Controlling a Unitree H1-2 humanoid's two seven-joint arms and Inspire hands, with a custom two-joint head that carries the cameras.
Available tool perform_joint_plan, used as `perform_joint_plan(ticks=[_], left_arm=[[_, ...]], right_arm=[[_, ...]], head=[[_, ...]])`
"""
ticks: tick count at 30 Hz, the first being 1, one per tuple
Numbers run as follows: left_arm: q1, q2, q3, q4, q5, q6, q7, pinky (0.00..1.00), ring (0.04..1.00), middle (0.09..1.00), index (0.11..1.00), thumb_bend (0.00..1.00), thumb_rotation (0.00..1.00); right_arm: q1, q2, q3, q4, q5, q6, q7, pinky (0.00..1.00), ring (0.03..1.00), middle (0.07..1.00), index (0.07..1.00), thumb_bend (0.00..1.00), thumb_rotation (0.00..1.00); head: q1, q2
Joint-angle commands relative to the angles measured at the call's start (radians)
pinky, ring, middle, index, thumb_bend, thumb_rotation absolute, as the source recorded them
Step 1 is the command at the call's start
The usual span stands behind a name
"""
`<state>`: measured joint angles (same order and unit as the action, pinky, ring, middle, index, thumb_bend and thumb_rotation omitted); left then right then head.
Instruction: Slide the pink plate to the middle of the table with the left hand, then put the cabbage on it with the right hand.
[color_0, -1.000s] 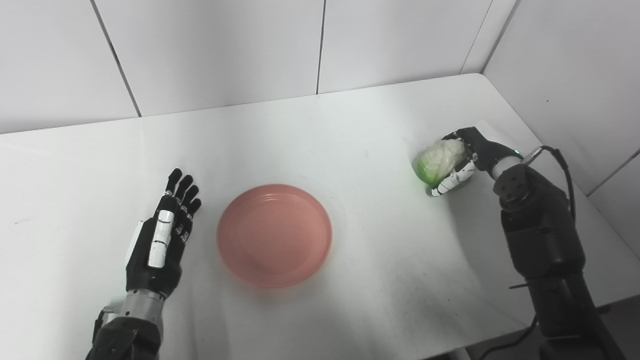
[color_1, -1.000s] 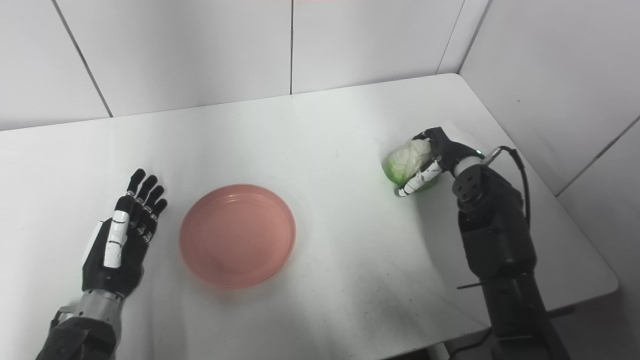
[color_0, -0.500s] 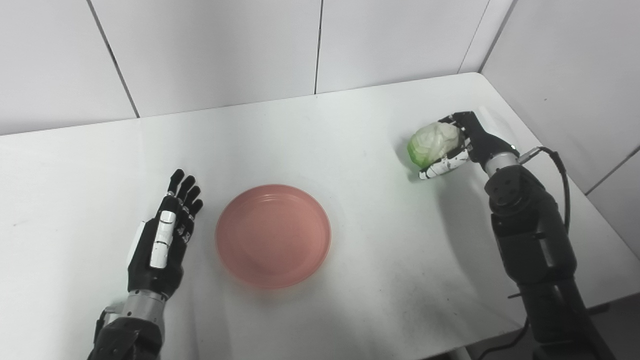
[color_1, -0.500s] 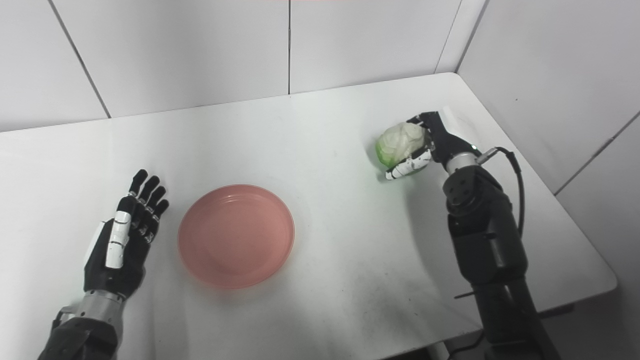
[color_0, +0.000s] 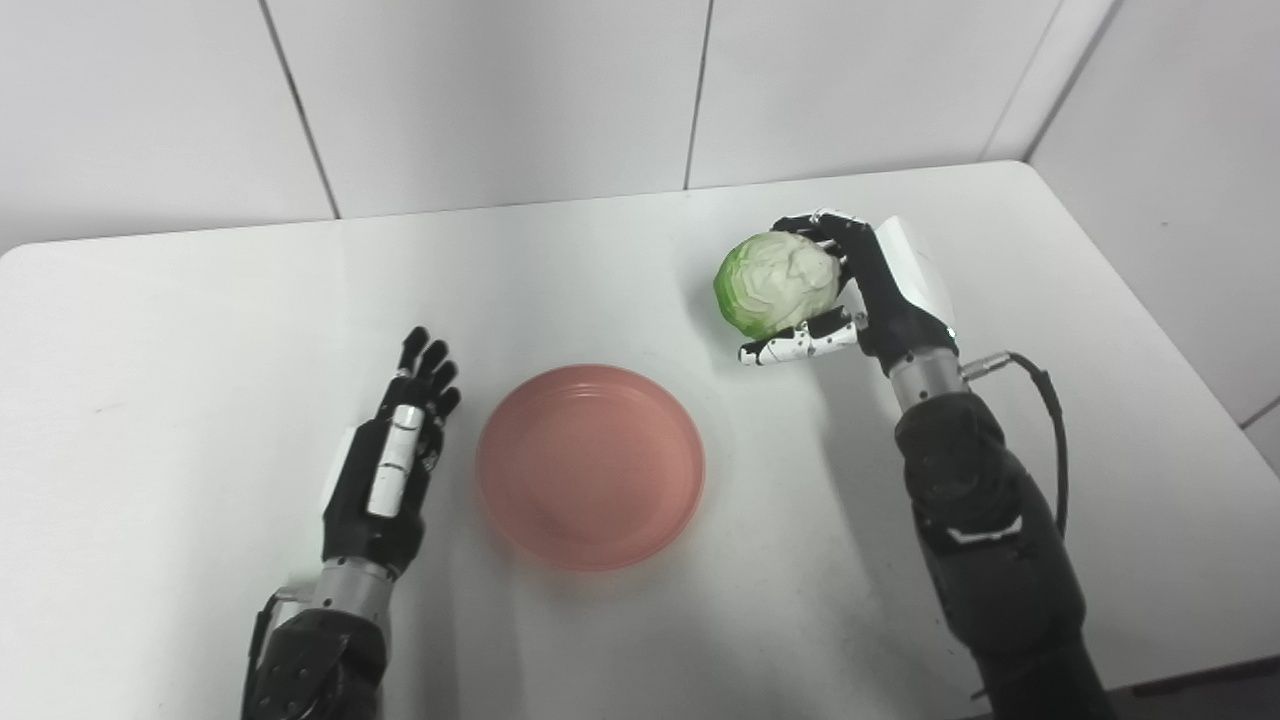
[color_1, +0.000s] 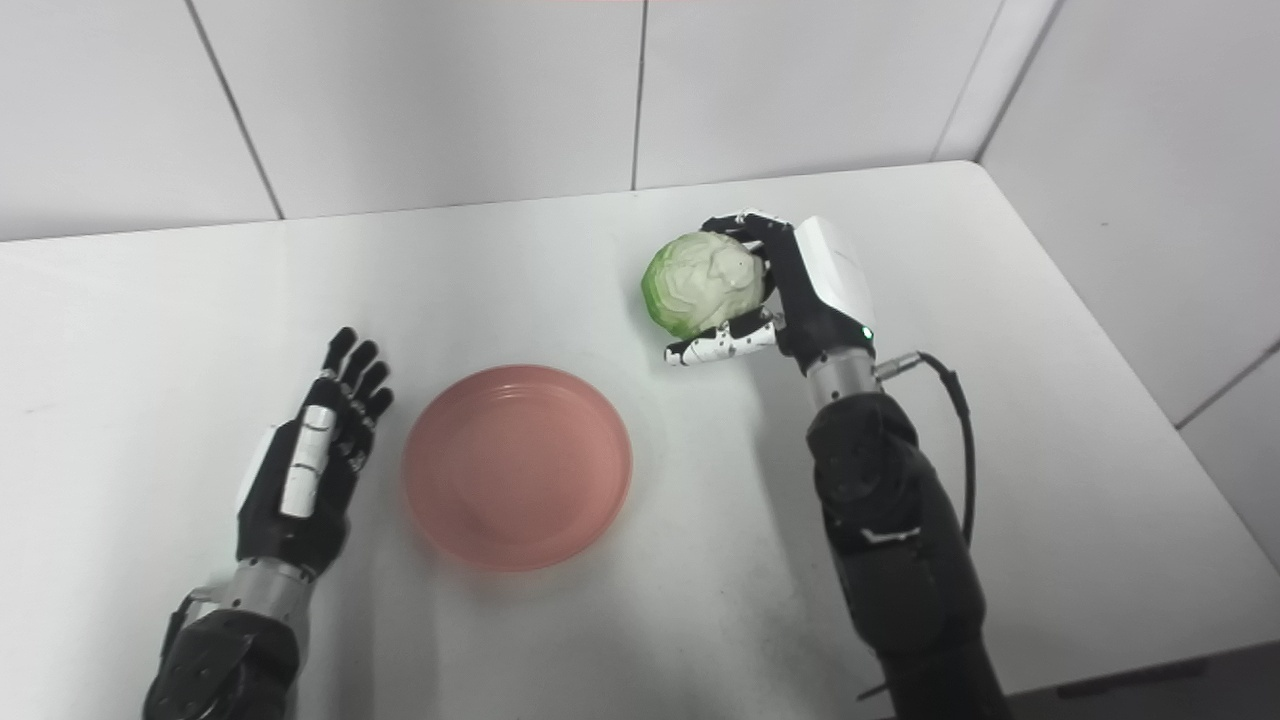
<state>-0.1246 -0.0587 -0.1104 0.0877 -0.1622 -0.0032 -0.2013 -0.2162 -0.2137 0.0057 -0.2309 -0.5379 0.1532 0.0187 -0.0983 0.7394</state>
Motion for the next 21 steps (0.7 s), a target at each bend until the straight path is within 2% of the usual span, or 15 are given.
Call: perform_joint_plan(ticks=[1,8,15,21], left_arm=[[-0.017,-0.014,-0.011,-0.034,0.015,0.001,0.008,1.00,0.998,0.997,0.981,0.66,0.79],[-0.014,-0.031,-0.035,-0.049,0.054,0.008,0.026,1.00,1.000,0.998,0.982,0.70,0.81],[-0.012,-0.040,-0.055,-0.056,0.093,0.012,0.042,1.00,1.000,0.994,0.978,0.71,0.84],[-0.010,-0.042,-0.066,-0.060,0.120,-0.002,0.047,1.00,1.000,0.996,0.985,0.73,0.86]], right_arm=[[-0.007,0.007,0.017,-0.042,-0.006,-0.091,-0.050,0.38,0.412,0.492,0.533,0.51,0.00],[0.039,0.028,0.107,-0.073,0.017,-0.198,-0.034,0.38,0.409,0.494,0.537,0.51,0.00],[0.057,0.047,0.193,-0.072,-0.009,-0.226,-0.021,0.36,0.403,0.497,0.540,0.51,0.00],[0.071,0.041,0.243,-0.074,-0.045,-0.213,0.003,0.34,0.393,0.490,0.542,0.51,0.00]], head=[[0.010,0.003],[0.104,0.017],[0.130,0.023],[0.141,0.035]])
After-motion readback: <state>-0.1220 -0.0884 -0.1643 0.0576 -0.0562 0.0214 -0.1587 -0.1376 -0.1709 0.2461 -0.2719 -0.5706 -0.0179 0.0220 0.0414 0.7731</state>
